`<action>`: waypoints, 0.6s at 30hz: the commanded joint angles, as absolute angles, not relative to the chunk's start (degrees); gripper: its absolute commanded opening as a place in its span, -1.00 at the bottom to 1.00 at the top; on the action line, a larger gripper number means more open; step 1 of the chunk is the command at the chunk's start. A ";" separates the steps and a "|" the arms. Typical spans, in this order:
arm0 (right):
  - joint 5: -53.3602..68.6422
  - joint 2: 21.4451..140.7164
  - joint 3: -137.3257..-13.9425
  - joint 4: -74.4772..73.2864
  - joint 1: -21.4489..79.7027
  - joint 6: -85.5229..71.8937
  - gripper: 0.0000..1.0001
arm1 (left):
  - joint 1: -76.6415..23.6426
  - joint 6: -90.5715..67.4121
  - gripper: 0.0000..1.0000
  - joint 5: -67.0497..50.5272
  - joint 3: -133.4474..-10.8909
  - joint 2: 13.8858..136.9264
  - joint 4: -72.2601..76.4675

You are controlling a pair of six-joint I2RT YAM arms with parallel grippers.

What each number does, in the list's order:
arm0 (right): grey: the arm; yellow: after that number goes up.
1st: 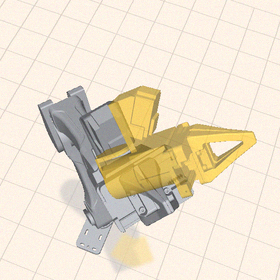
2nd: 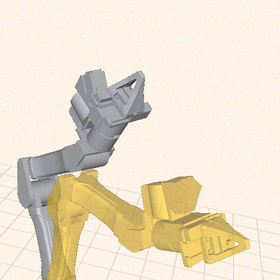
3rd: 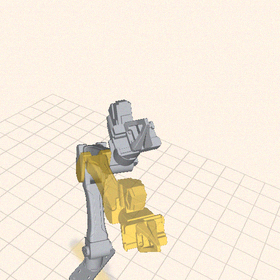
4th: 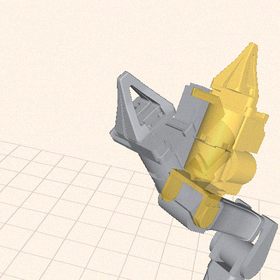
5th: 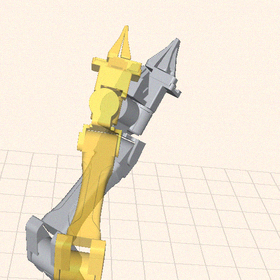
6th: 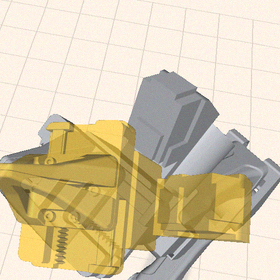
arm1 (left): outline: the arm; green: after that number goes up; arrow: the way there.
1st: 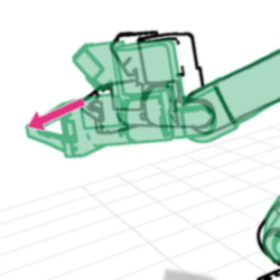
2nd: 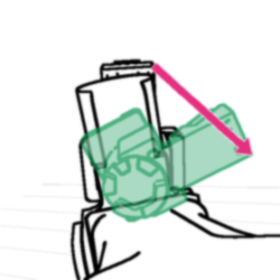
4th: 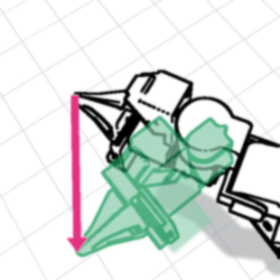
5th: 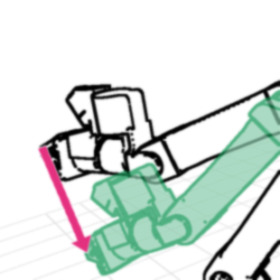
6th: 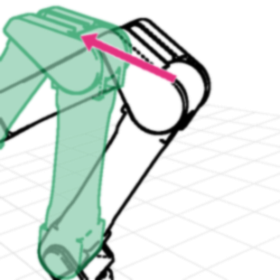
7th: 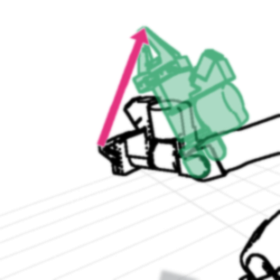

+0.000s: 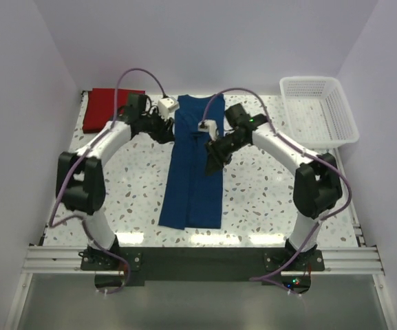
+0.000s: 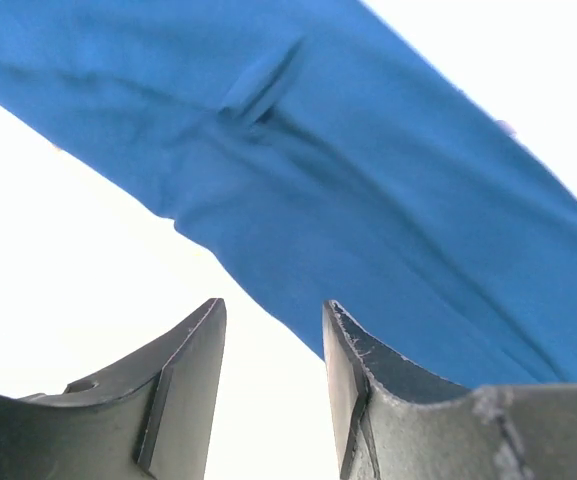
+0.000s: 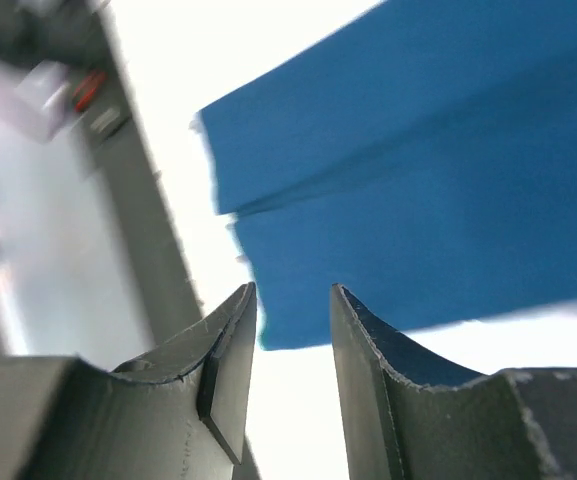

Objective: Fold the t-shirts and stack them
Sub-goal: Fold the tshirt

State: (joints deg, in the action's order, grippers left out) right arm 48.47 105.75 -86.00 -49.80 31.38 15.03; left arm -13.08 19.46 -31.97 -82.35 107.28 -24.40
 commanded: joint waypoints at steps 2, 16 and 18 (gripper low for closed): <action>39.57 104.40 -89.46 -45.27 25.40 12.92 -0.22 | -12.22 27.30 -0.03 -40.76 -68.76 92.22 -19.60; 27.16 125.31 -98.96 -44.38 24.61 16.08 -0.22 | -25.66 60.82 -0.02 -34.46 -33.25 64.08 -30.69; 25.59 127.17 -99.93 -44.82 24.61 17.05 -0.22 | -27.76 61.43 -0.02 -32.79 -31.12 63.37 -29.45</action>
